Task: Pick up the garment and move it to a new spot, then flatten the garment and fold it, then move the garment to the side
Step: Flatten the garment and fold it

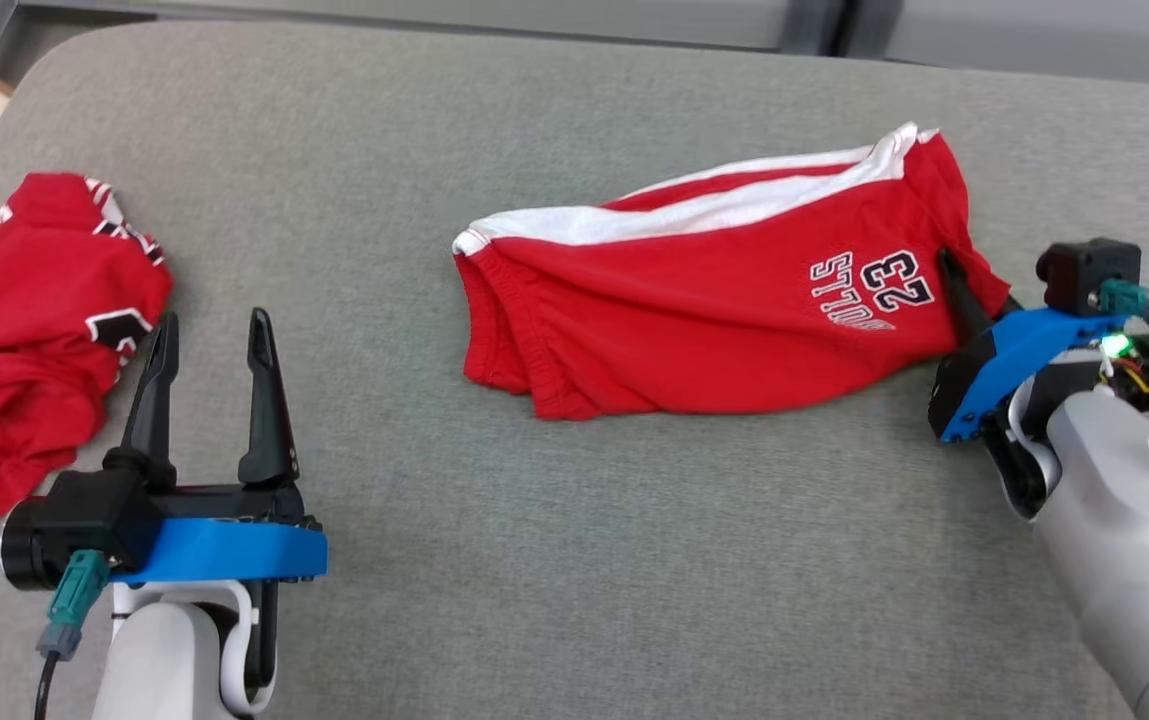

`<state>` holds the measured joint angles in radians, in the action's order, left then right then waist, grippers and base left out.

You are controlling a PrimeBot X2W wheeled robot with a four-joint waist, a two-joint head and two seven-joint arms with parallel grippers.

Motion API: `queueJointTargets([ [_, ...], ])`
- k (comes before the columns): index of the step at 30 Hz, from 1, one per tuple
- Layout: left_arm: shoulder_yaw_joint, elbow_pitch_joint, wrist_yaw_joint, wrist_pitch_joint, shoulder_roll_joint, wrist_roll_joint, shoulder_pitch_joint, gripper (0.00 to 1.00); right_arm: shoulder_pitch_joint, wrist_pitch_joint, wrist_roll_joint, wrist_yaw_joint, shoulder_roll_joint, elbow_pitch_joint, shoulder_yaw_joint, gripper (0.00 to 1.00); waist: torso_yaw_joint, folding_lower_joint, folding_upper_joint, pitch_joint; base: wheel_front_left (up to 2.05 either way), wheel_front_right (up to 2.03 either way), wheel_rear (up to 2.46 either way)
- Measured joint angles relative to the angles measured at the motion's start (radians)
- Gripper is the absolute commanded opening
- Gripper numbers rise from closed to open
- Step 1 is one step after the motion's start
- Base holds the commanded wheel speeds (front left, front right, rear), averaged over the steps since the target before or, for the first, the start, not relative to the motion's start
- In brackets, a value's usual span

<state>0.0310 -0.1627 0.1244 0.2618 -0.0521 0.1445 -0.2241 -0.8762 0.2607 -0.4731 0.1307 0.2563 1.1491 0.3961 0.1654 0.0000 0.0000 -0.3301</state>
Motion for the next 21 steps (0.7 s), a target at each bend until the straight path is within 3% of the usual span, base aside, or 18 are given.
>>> queueJointTargets([
  [10,0.022,0.0,0.002,0.0,0.0,-0.023,0.058,1.0,0.28,0.002,-0.03,0.0,0.038,-0.257,-0.16,0.0,-0.1,0.0,0.0,0.081,0.0,0.0,0.0],
  [21,0.02,0.005,0.002,0.0,-0.001,-0.023,0.107,1.0,0.414,0.002,-0.002,0.0,0.114,-0.288,-0.342,0.0,-0.143,-0.0001,0.0,0.141,0.0,0.0,0.0],
])
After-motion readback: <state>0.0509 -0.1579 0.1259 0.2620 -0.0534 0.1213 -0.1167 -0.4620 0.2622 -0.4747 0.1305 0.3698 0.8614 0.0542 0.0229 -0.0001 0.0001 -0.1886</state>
